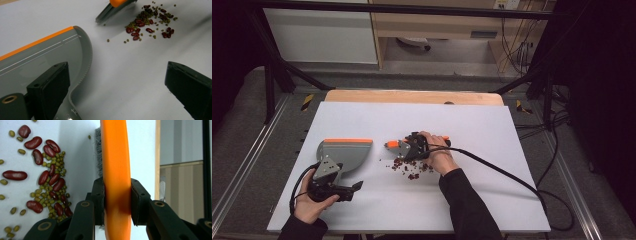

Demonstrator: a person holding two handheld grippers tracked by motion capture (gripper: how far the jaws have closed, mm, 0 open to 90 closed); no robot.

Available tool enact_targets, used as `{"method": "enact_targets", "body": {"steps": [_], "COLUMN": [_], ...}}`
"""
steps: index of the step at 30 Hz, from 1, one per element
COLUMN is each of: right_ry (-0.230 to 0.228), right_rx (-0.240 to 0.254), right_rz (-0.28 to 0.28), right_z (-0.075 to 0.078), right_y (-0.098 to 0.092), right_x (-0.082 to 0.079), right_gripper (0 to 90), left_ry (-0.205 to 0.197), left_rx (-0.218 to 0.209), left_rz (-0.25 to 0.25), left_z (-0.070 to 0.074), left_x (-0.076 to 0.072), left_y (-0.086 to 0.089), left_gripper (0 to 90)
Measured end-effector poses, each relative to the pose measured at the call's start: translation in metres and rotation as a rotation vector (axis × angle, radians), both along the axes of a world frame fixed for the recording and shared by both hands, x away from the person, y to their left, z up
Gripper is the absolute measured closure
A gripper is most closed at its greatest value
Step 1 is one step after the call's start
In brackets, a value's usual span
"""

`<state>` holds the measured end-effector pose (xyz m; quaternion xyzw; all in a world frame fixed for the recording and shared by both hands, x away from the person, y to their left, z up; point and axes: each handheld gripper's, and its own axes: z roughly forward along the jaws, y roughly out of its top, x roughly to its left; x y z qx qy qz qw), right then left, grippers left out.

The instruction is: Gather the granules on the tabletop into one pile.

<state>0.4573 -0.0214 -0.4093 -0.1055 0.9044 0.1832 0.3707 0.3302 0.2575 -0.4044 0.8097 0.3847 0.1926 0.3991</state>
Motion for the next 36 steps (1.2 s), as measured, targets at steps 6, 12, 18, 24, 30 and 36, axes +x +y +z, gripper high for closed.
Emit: {"method": "enact_targets", "body": {"steps": [6, 12, 18, 24, 30, 36], "right_ry": [0.022, 0.034, 0.022, 0.006, -0.002, 0.038], "right_rx": [-0.049, -0.082, -0.081, -0.040, -0.038, -0.066], "right_rz": [0.053, 0.108, 0.120, 0.141, 0.143, 0.203], "right_z": [-0.001, 0.004, 0.008, 0.013, 0.007, 0.002], "right_y": [-0.001, -0.016, -0.025, -0.006, 0.014, 0.018], "right_x": [-0.007, -0.021, -0.028, -0.024, -0.018, -0.023], "right_gripper": [68.9, 68.9, 68.8, 68.9, 68.8, 68.8], "left_ry": [-0.003, -0.002, -0.001, 0.002, 0.003, -0.001], "left_rx": [-0.003, 0.002, 0.005, 0.004, 0.001, -0.001], "left_rz": [0.001, 0.001, 0.001, 0.001, 0.001, 0.000], "left_z": [0.000, 0.000, 0.000, -0.001, -0.001, 0.000], "left_x": [-0.001, 0.000, 0.000, 0.000, 0.000, 0.000], "left_y": [0.000, 0.000, -0.002, -0.002, -0.001, 0.000], "left_gripper": [5.8, 5.8, 5.8, 5.8, 5.8, 5.8]}}
